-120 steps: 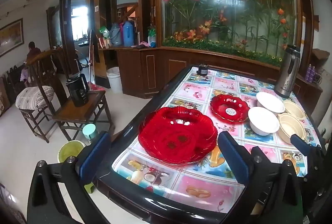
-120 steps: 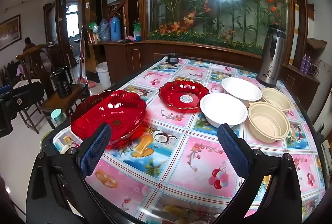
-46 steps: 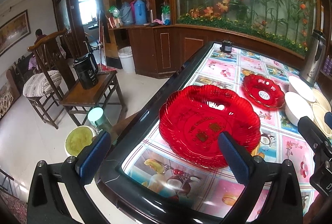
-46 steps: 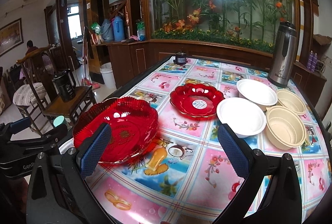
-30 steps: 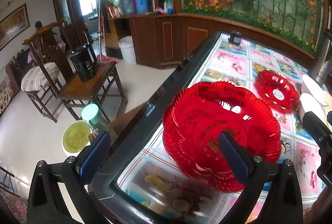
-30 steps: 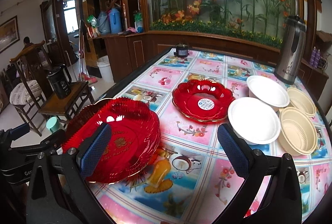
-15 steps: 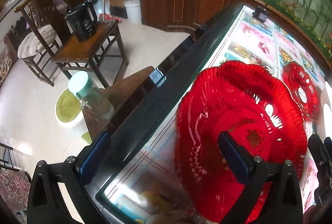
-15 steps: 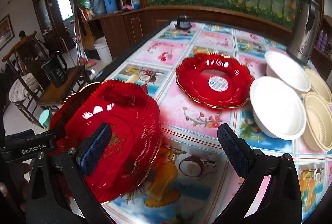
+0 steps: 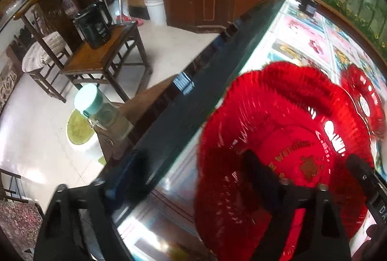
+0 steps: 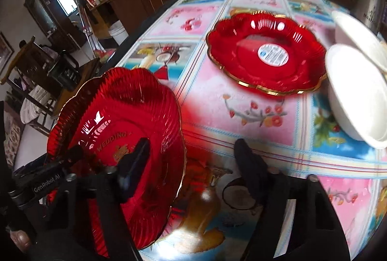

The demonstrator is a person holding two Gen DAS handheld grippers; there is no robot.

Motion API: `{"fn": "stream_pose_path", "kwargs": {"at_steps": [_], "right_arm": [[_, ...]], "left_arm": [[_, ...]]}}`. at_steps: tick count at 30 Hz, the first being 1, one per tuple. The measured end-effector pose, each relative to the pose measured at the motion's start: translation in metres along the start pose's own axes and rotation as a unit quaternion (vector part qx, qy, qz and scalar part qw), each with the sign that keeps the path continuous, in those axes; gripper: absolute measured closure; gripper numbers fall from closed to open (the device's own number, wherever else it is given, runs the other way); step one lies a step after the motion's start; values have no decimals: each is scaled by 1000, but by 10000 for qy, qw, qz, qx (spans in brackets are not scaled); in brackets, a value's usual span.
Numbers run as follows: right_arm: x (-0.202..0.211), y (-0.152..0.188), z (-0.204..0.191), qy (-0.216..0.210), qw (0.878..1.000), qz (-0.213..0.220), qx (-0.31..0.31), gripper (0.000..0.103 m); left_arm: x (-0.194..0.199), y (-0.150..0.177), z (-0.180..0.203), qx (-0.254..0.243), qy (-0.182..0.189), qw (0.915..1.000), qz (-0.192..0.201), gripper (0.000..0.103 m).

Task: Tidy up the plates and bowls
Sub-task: 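Grasp the large red plate rim with the left gripper and lift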

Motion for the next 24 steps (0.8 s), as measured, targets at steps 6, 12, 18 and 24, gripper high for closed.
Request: {"fn": "stream_pose_path", "kwargs": {"at_steps": [6,12,18,24], "right_arm": [[-3,0,-2,-173,9998,-36,16,75],[-6,1,-7,-244,9997,-57,68,86],[-9,3,-5,-438,9990,-51,-19,87],[-11,3,-6,-488,9988,-21,-4,87]], "left_arm": [[7,-4,6,-88,251,9995,191,54],[4,-4,14,-246,752,9968,99,77],[-1,-4,-2,11,1420,9895,-271,89],[0,-5,1,-26,1524,9880,-243,91]]}}
Point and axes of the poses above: each gripper's, at about its wrist camera, not at the fingertips, and x roughly against the way its jaws point, z to its right, y to its underside, the point moved 4 cm from there along -x, roughly the way its jaws point, and after that the axes turned 15 degrees about -y, right-handed, at the moved point
